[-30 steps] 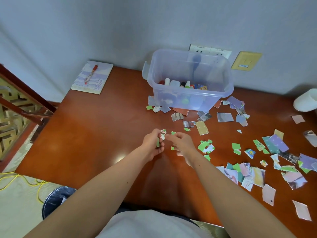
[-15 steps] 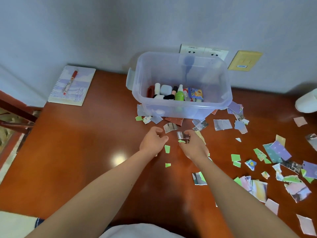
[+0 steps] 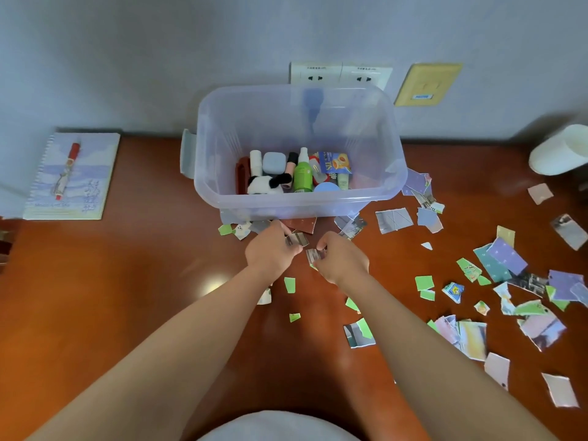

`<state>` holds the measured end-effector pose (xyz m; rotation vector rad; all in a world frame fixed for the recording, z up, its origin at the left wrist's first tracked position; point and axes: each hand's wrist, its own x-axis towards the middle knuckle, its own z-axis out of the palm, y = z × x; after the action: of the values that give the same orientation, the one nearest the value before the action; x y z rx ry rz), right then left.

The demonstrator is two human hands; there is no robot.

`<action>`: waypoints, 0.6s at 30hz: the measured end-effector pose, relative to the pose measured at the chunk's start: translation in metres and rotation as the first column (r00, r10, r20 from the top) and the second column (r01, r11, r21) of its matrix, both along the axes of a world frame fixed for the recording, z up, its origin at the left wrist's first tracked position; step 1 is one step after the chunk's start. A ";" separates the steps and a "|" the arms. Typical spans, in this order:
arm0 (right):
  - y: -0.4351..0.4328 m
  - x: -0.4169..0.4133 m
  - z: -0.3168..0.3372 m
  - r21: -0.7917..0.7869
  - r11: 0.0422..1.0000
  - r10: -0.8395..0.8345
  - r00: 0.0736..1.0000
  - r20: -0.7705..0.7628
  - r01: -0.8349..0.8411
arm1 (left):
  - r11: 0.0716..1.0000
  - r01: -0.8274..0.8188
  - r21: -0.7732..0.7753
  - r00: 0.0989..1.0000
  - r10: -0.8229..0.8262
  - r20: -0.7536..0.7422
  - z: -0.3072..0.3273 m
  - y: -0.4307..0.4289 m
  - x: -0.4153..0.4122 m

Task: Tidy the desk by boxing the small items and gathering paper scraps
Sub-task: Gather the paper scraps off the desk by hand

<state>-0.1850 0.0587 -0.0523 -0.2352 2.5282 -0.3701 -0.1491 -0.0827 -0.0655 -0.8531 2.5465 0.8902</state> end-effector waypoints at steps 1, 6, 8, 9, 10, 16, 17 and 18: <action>0.000 -0.002 0.001 0.002 1.000 0.000 1.000 0.011 0.000 | 1.000 -0.004 0.002 1.000 0.004 0.007 -0.001 0.000 -0.001; 0.002 -0.003 0.003 0.022 0.997 0.069 0.997 -0.040 -0.068 | 0.999 0.037 -0.027 0.998 -0.035 0.047 0.000 -0.001 0.002; 0.005 -0.001 0.003 0.015 0.998 0.054 0.998 -0.038 -0.053 | 0.999 0.034 0.024 0.999 -0.035 0.037 0.002 0.000 0.006; 0.006 0.000 0.001 0.000 0.999 0.035 0.999 -0.029 -0.035 | 0.997 0.010 0.076 1.000 -0.012 0.017 0.003 0.001 0.008; 0.008 0.002 -0.001 -0.040 0.999 -0.003 1.000 -0.014 0.002 | 0.988 -0.032 0.148 0.999 0.033 -0.003 0.005 0.002 0.011; 0.009 0.009 0.008 -0.478 0.567 -0.466 0.740 0.485 0.671 | 0.632 -0.344 0.695 0.919 0.378 0.111 0.022 0.004 0.018; 0.010 0.009 0.012 -0.470 0.481 -0.476 0.671 0.568 0.740 | 0.576 -0.369 0.729 0.905 0.400 0.143 0.025 0.005 0.020; 0.010 0.010 0.015 -0.465 0.426 -0.472 0.630 0.617 0.776 | 0.527 -0.384 0.759 0.894 0.417 0.163 0.028 0.005 0.022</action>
<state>-0.1748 0.0689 -0.0371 0.5421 1.8214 -1.5519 -0.1272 -0.0772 -0.0380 -1.1077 1.6373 1.9672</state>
